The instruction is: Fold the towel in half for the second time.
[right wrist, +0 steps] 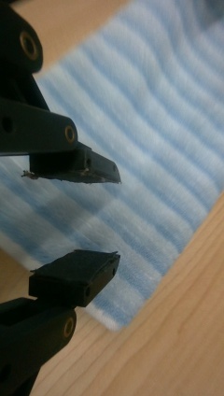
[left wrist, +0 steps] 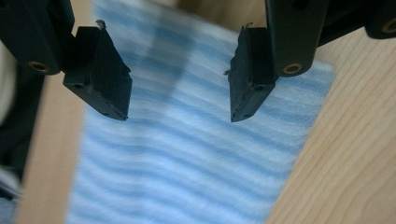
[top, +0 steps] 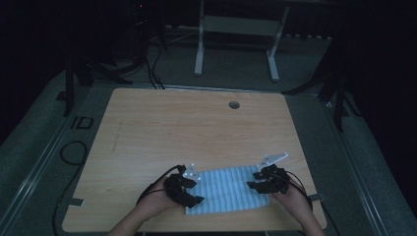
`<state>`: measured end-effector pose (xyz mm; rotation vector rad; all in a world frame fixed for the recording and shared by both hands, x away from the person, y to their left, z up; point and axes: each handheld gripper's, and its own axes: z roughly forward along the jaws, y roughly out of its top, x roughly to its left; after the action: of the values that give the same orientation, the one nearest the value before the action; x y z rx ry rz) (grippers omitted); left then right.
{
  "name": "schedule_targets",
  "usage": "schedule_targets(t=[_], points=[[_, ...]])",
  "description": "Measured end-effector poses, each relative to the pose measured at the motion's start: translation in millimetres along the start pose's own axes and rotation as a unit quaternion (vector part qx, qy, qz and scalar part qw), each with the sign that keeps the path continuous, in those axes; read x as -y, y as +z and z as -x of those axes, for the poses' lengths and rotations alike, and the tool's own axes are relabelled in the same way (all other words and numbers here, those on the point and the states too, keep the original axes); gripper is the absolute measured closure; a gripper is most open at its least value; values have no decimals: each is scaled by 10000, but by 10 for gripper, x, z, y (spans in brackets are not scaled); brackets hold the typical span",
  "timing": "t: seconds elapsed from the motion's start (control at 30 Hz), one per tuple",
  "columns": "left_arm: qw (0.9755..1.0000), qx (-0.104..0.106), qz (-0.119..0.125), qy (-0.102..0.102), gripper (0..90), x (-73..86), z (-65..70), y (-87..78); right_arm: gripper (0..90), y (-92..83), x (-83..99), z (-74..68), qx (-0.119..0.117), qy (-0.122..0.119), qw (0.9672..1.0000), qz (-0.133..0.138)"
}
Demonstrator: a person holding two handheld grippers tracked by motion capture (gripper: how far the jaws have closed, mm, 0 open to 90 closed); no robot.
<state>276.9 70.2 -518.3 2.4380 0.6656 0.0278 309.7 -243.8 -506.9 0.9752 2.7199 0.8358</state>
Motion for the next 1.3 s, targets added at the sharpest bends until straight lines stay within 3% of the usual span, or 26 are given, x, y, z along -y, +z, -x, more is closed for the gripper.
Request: schedule_targets(t=[0.13,0.3,0.43,0.6,0.83,1.13,1.3], points=[[9999,37,-11,-105,392,45,-141,116,501,201,-11,57,102,-44,9997,-226],[10000,-19,50,-64,391,48,-318,100,496,278,-86,102,178,-66,9997,-176],[9998,-85,49,-144,392,10,-475,95,492,346,-184,141,198,-102,9995,-212],[9997,-163,8,-197,392,-64,-690,96,490,421,-315,243,195,11,9996,-222],[9987,-276,50,-436,400,-109,-988,88,476,532,-506,369,173,143,9994,-250],[9971,-512,-32,-558,399,-170,-1229,78,461,677,-722,479,210,304,9991,-198],[9964,-572,-26,-617,399,-174,-1290,72,441,722,-795,502,206,350,9990,-209]])
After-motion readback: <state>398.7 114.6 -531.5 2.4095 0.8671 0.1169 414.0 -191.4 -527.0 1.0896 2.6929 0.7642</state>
